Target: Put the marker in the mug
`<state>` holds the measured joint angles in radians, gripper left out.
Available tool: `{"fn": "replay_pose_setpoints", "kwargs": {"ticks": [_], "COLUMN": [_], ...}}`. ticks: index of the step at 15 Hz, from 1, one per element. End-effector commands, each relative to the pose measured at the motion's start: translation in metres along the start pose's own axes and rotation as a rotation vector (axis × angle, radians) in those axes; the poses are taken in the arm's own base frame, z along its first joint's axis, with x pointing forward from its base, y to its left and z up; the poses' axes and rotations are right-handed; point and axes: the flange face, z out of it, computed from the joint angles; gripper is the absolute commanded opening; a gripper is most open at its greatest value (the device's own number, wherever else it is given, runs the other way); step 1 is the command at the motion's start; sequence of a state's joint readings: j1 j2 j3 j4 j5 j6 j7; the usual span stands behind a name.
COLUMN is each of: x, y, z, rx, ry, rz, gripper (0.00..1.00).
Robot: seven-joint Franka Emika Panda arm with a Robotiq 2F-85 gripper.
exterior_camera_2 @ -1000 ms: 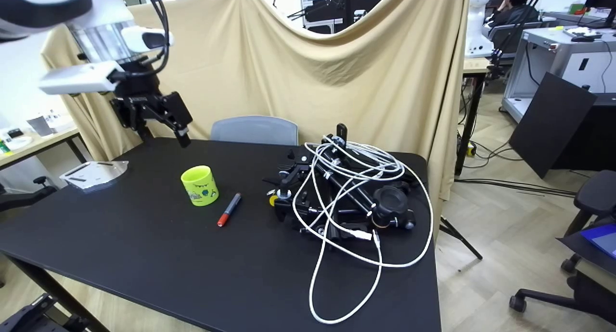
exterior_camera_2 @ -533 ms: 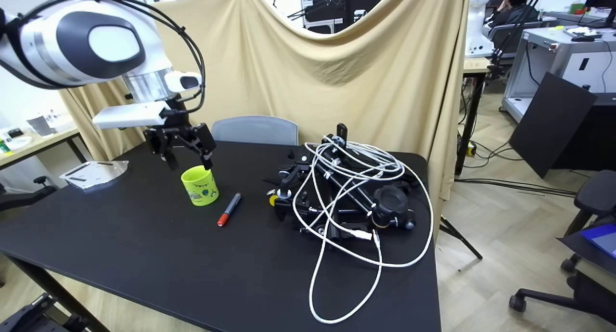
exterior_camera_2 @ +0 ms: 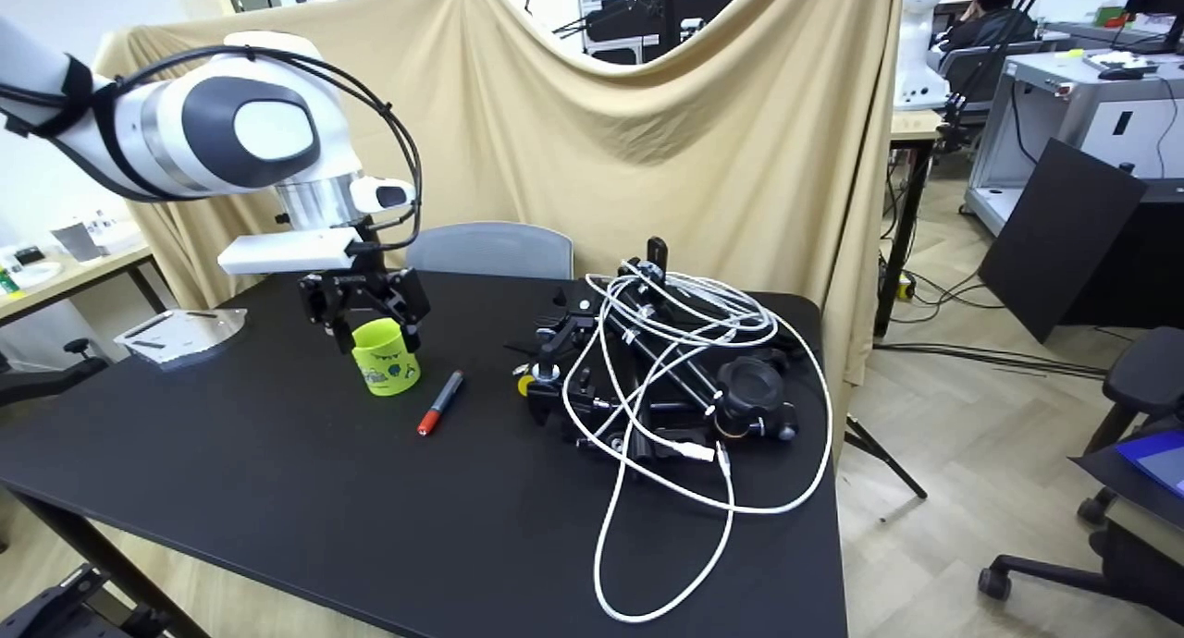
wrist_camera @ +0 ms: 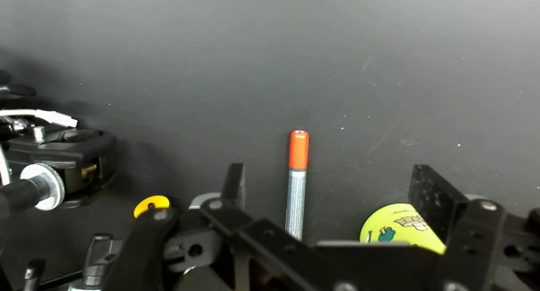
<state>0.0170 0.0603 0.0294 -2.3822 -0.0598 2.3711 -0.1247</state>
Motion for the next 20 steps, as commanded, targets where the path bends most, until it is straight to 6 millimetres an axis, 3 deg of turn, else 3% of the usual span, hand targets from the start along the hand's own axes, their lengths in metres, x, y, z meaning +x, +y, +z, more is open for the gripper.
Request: {"fn": "replay_pose_setpoints", "kwargs": {"ticks": [1, 7, 14, 20], "x": [0.002, 0.017, 0.029, 0.043], "y": [0.000, 0.002, 0.010, 0.014], "z": [0.001, 0.040, 0.096, 0.124], "rx": [-0.011, 0.006, 0.015, 0.022], "ry": [0.028, 0.104, 0.075, 0.041], "rz": [0.006, -0.027, -0.011, 0.000], "gripper": [1.00, 1.00, 1.00, 1.00]}}
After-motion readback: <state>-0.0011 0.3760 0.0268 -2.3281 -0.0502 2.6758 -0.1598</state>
